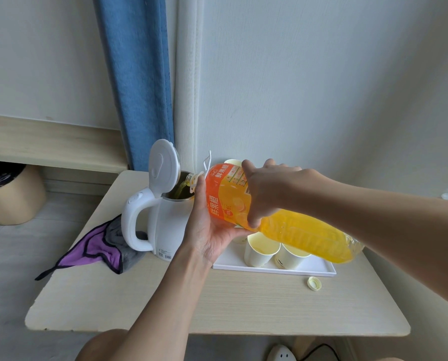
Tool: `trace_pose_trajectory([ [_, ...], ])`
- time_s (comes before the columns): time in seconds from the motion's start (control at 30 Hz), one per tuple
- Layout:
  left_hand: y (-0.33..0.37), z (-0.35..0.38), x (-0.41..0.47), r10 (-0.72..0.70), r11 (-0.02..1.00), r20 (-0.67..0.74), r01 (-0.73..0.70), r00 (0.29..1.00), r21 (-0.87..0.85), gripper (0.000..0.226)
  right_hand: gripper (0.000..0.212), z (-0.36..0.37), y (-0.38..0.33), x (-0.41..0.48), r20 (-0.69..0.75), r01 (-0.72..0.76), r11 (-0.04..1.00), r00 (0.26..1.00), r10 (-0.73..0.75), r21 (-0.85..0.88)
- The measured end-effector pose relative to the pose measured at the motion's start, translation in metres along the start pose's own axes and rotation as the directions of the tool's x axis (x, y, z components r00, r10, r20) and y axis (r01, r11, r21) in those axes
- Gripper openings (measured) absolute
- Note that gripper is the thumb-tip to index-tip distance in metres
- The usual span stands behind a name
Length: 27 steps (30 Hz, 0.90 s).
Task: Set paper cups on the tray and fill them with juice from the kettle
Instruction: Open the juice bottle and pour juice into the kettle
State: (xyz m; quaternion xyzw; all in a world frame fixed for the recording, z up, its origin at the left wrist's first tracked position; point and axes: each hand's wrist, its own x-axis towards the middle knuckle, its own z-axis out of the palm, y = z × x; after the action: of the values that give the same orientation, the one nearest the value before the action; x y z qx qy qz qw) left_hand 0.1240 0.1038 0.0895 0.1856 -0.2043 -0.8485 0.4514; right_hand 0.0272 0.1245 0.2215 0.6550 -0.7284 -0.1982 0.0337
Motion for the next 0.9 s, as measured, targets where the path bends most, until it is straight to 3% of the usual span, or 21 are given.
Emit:
trace_pose_trajectory([
  [0.9, -0.0015, 0.0035, 0.0006, -0.003, 1.000, -0.010, 0.003, 1.000, -0.006, 0.073, 0.114, -0.0030, 0.0006, 0.0004, 0.015, -0.014, 1.000, 1.000, 0.014, -0.009],
])
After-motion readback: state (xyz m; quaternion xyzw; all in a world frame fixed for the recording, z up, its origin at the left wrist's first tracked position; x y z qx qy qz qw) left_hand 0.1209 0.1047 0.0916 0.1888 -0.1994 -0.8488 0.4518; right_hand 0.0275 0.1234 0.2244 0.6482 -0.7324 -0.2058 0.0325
